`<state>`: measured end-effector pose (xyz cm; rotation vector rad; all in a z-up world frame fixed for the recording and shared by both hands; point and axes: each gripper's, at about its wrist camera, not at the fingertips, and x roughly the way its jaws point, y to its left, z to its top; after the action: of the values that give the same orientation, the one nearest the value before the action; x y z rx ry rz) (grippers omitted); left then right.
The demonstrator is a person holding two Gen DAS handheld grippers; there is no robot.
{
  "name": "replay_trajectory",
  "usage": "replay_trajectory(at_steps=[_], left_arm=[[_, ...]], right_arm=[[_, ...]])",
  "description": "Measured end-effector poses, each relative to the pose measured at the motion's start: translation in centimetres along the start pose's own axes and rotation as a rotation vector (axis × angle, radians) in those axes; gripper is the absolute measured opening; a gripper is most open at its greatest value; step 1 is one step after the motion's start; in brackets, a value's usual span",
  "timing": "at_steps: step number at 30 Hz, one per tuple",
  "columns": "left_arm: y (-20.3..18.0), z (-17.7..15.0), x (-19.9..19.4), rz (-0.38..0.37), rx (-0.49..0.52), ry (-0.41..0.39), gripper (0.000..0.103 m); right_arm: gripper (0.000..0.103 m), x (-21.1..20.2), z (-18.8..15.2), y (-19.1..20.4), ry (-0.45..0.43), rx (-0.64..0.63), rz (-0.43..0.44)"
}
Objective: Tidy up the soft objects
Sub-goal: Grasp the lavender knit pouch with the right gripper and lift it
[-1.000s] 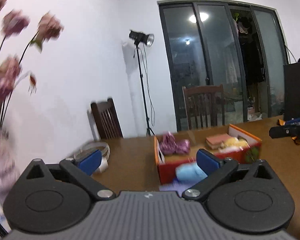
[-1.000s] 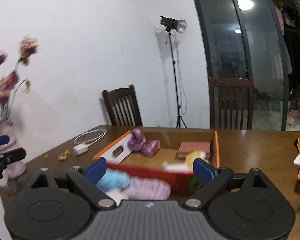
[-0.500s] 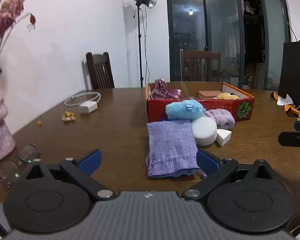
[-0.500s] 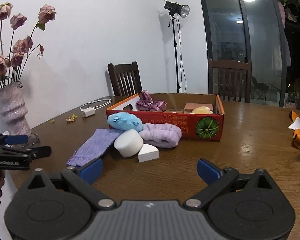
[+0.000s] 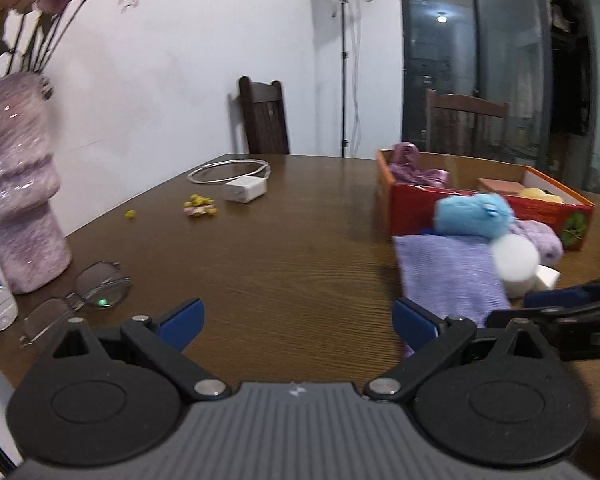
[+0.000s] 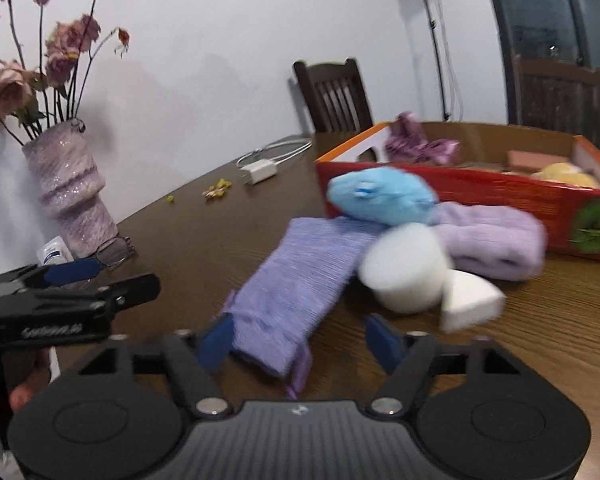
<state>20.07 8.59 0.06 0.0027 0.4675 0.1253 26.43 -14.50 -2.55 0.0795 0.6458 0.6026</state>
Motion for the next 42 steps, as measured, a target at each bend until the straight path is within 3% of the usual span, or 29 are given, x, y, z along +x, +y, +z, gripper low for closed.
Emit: replay_trajectory(at_steps=[1, 3, 4, 8, 9, 13, 14, 19, 23, 25, 28, 33, 38, 40, 42], left_arm=[[0.4, 0.1, 0.0, 0.008, -0.005, -0.003, 0.103], [1.1, 0.2, -0.1, 0.023, -0.012, -0.011, 0.103], [1.2, 0.3, -0.1, 0.030, -0.015, -0.013, 0.103], [1.5, 0.6, 0.0, 0.017, -0.028, -0.012, 0.103], [1.3, 0.6, 0.1, 0.001, -0.029, -0.008, 0.103], [-0.6, 0.4, 1.0, -0.075, -0.037, 0.016, 0.102], [-1.1, 0.4, 1.1, -0.091, -0.037, 0.026, 0.102], [-3.2, 0.2, 1.3, -0.196, -0.061, 0.080, 0.088], [-4.0, -0.1, 1.9, -0.228, -0.098, 0.144, 0.073], [-4.3, -0.4, 1.9, -0.256, -0.120, 0.168, 0.064], [-5.0, -0.9, 1.9, -0.268, -0.107, 0.195, 0.050], [-5.2, -1.2, 1.9, -0.280, -0.111, 0.223, 0.035], [-5.7, -1.4, 1.3, -0.271, -0.088, 0.228, 0.026], [-6.1, -1.6, 0.9, -0.278, -0.067, 0.227, 0.022], [-6.5, -1.8, 0.5, -0.270, -0.046, 0.219, 0.022]], right_arm=[[0.038, 1.0, 0.3, 0.2, 0.024, -0.003, 0.002], [0.020, 2.4, 0.5, 1.0, 0.062, -0.037, 0.014], [0.018, 2.4, 0.5, 1.5, 0.070, -0.067, 0.036], [0.018, -0.2, -0.2, 1.8, 0.151, -0.227, 0.152], [0.023, -0.9, -0.1, 1.1, 0.155, -0.242, 0.127], [0.030, -3.7, 1.1, -2.7, 0.058, -0.199, -0.177], [0.030, -4.5, 1.3, -3.4, 0.031, -0.165, -0.191], [0.037, -5.3, 0.4, -4.3, -0.002, -0.038, -0.115], [0.038, -3.5, -0.6, -4.3, 0.003, 0.040, -0.075], [0.048, -2.5, -0.5, -4.5, -0.002, 0.086, -0.047], [0.049, -1.3, -0.7, -4.0, 0.001, 0.076, -0.065], [0.049, -1.1, -1.4, -2.6, -0.004, -0.007, -0.130], [0.045, -1.3, -2.2, -2.1, 0.021, -0.024, -0.125], [0.023, -1.4, -2.5, -1.5, 0.031, -0.062, -0.124], [0.018, -1.5, -2.7, -0.7, 0.035, -0.107, -0.139]])
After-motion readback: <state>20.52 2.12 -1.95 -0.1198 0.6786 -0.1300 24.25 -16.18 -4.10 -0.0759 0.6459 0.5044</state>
